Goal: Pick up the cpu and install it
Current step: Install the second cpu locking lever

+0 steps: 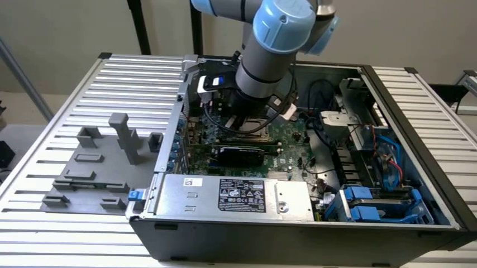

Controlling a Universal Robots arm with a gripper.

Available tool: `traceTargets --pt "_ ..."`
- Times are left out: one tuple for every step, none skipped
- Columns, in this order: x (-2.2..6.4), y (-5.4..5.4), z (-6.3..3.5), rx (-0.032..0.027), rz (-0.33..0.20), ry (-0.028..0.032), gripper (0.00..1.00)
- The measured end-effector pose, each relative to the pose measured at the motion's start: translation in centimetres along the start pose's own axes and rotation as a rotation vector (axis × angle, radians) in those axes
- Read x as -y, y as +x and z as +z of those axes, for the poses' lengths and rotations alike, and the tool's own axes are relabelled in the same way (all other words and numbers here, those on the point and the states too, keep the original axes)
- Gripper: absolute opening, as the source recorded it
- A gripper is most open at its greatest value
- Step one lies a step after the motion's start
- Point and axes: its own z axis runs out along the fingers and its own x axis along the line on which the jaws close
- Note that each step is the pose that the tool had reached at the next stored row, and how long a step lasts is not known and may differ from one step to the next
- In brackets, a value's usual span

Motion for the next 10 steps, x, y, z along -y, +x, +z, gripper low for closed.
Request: traceTargets --pt "0.07 0.02 -0.24 0.0 0.0 0.0003 0.11" --pt "0.12 0.04 -0.41 0.0001 0.0 0.0004 0.11" --pt "0.15 0.04 -0.5 0.0002 0.0 0.0005 0.11" --pt "0.15 0.05 -0.51 0.0 0.0 0.0006 0.11" --pt "0.15 0.05 -0.51 0.0 0.0 0.0006 0.11" --pt "0.15 0.05 -0.51 0.0 0.0 0.0006 0.11" --pt "0.15 0.05 -0.51 0.0001 0.0 0.0006 0.11" --pt "0.15 0.05 -0.51 0.0001 0.0 0.0006 0.11" --pt "0.15 0.05 -0.51 0.0001 0.0 0.0005 0.11" --pt "0.15 0.05 -0.51 0.0001 0.0 0.0006 0.11"
